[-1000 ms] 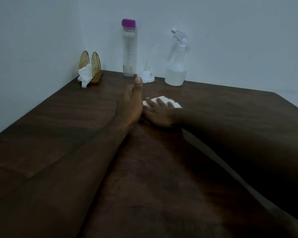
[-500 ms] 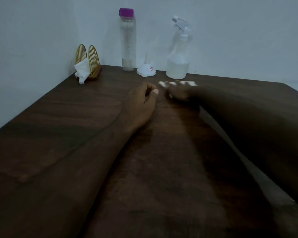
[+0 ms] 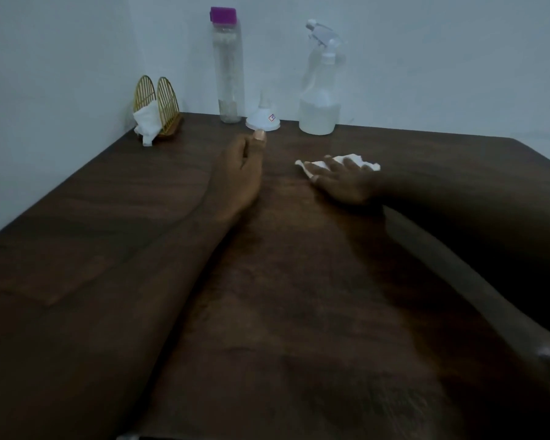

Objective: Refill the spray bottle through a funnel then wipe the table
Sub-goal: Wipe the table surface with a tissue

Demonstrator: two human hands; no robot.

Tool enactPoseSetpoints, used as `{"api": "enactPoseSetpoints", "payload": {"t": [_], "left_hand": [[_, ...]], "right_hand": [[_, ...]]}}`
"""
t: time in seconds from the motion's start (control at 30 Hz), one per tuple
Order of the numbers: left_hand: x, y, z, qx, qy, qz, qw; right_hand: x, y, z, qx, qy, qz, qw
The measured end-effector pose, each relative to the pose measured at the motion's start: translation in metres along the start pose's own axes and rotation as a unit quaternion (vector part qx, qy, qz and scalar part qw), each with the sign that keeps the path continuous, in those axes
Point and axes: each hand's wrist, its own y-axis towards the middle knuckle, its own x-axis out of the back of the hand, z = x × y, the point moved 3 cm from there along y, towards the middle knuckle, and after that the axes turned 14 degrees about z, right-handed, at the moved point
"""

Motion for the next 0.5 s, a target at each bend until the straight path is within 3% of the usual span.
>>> {"api": "enactPoseSetpoints", "payload": {"t": [0.07,0.13,0.23,0.3,0.43,0.5], "left_hand": [[-0.002,-0.002,-0.001,-0.009,0.007,0.005,1.000],[-0.001,-0.004,-0.001,-0.025,-0.004,-0.002,1.000],[0.002,-0.007,-0.001,-0.037,0.001,-0.014,0.999],[0.001,-0.010,-0.001,-0.035,0.006,0.000,0.999],[-0.008,-0.013,-0.006,-0.035,0.018,0.045,0.998],[-0.016,-0.017,-0.013,-0.042,0.029,0.067,0.996]], "right_hand": [[-0.007,-0.015,0.005,-0.014,0.008,0.014,1.000],[-0.026,-0.045,0.046,0.078,-0.040,-0.019,0.996],[-0.061,-0.106,0.075,0.225,-0.045,0.017,0.973],[-0.064,-0.119,0.039,0.186,-0.022,0.030,0.982],[-0.064,-0.117,-0.017,-0.030,0.055,0.046,0.997],[-0.076,-0.135,0.011,-0.021,0.045,0.041,0.998]]}}
